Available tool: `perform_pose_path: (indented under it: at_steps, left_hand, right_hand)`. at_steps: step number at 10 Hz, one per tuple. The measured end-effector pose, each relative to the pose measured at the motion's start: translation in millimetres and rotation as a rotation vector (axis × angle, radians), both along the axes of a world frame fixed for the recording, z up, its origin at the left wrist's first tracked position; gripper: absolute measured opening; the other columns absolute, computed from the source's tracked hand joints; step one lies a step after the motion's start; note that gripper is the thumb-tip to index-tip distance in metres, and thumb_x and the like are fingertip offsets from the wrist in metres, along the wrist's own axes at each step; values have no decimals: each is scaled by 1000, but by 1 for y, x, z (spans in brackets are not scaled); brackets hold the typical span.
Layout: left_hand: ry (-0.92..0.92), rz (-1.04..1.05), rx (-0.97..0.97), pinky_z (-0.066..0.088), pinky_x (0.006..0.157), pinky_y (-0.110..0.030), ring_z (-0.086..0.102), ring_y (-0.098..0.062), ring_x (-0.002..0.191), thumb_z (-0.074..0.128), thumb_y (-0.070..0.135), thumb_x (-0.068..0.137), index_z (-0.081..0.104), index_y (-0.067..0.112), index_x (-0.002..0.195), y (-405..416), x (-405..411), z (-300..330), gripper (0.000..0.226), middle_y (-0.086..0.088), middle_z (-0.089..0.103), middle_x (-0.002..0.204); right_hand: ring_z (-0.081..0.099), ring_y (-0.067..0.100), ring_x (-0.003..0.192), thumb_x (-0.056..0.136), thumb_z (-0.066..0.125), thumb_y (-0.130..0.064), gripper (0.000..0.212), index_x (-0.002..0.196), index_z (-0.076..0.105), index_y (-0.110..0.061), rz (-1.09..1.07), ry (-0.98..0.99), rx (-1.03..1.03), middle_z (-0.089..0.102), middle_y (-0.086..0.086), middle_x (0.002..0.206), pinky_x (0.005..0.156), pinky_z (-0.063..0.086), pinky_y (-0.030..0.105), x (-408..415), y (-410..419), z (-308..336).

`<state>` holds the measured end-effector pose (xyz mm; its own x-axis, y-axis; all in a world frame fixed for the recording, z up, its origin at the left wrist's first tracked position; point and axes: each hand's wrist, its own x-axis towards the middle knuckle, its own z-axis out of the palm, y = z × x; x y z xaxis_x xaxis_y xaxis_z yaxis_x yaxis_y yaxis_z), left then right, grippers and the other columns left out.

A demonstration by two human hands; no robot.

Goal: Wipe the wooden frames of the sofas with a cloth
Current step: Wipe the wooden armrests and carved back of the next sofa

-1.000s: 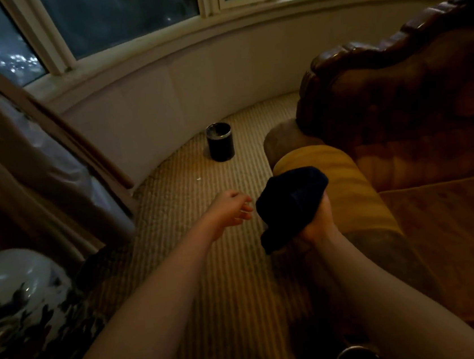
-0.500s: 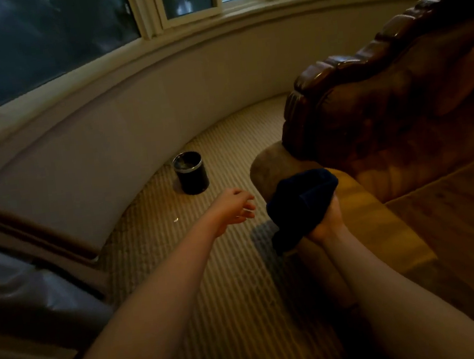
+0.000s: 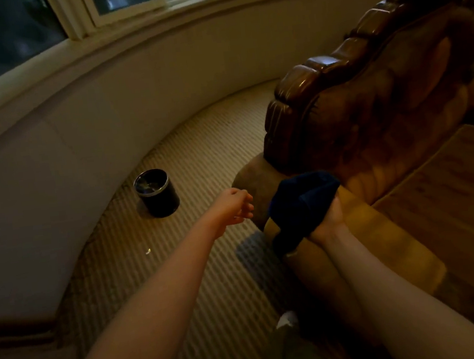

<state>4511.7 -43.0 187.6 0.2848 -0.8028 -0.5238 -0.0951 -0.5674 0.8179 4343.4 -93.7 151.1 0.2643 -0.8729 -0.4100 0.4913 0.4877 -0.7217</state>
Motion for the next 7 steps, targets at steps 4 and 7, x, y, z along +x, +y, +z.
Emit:
perform_pose_path:
  at_steps: [4,7]
  left_hand:
    - [363,177,-114,43,58,-22,50,-16,66,36,11,100,51,8,92,-206,36,18,17,-7,50,76]
    - [207,317,145,50,90,-27,62,-10,99,30,41,101,36,9,141,-360,55,-11,52,-8,47,139]
  right_hand:
    - [54,4,85,94,34,-59,45,104,61,-24,166,109,-113,61,-6,94,79,38,16,79,-213,16]
    - [63,14,101,97,37,-53,58,137,47,-13,151,466,-153,60,11,114,105,36,38,158,-315,29]
